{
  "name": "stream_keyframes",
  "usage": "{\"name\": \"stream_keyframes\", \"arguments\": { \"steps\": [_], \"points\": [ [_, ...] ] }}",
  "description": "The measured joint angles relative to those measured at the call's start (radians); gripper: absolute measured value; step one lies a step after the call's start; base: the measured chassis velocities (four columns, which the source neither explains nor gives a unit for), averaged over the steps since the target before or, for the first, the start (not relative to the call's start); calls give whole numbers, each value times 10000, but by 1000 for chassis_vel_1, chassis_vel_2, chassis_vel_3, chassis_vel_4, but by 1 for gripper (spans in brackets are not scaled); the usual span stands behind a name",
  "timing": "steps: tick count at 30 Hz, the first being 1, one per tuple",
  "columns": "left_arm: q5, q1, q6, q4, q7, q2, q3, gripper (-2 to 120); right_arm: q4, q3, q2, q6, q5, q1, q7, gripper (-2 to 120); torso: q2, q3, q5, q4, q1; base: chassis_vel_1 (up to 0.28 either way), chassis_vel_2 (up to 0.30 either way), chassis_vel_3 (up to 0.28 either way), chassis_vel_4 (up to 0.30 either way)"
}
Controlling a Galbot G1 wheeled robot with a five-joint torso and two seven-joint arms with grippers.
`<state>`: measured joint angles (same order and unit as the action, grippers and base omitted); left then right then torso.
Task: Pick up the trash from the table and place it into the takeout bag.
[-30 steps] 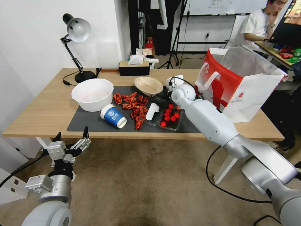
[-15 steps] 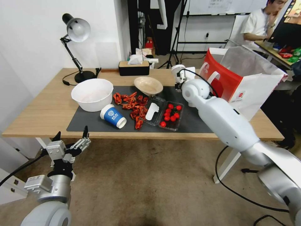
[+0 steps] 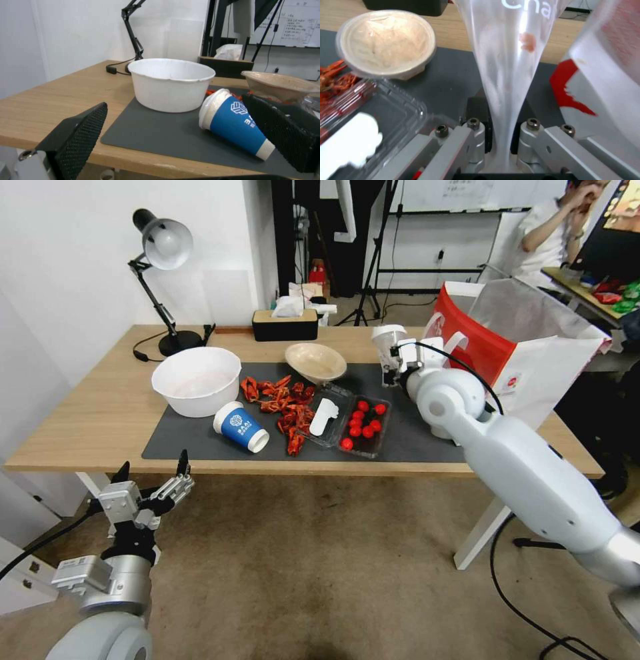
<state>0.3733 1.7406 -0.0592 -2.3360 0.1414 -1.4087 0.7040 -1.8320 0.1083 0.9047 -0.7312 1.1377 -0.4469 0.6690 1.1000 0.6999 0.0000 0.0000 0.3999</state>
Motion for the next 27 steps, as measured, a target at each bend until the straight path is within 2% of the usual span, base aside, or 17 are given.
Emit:
{"name": "stream_keyframes", "arguments": {
  "steps": [10,15,18,19,21,22,24,27],
  "points": [
    [4,-21,3,-21,8,1,-2,100,-2677,-1740,-1340,-33,-87,-1984,-1051,6,0,-1,0,-1,-1,0,0,0,0],
    [-12,-30,1,-21,8,-33,-22,100,-3221,-2507,-1605,119,-704,-2616,-1762,6,0,0,1,-1,-1,0,0,0,0],
    [-20,-70,-3,1,8,-55,-29,100,-3425,-3015,-1785,1087,-1398,-2713,-2075,6,1,0,-1,0,-1,0,0,0,0],
    [-20,-70,-3,1,8,-55,-29,100,-3425,-3015,-1785,1087,-1398,-2713,-2075,6,1,0,-1,0,-1,0,0,0,0],
    [-23,-93,-8,2,7,-71,-39,100,-3352,-3128,-1888,1933,-1822,-2530,-2015,6,1,0,-3,1,-1,0,0,0,0],
    [-23,-93,-8,2,7,-71,-39,100,-3352,-3128,-1888,1933,-1822,-2530,-2015,6,1,0,-3,1,-1,0,0,0,0],
    [-30,-90,-14,5,6,-104,-44,100,-2985,-3141,-1921,3213,-2413,-2188,-1813,6,1,1,2,1,0,0,0,0,0],
    [-33,-79,-17,4,0,-130,-49,100,-2581,-3140,-1880,3727,-2568,-1841,-1507,6,0,1,1,1,0,0,0,0,0]
  ]
}}
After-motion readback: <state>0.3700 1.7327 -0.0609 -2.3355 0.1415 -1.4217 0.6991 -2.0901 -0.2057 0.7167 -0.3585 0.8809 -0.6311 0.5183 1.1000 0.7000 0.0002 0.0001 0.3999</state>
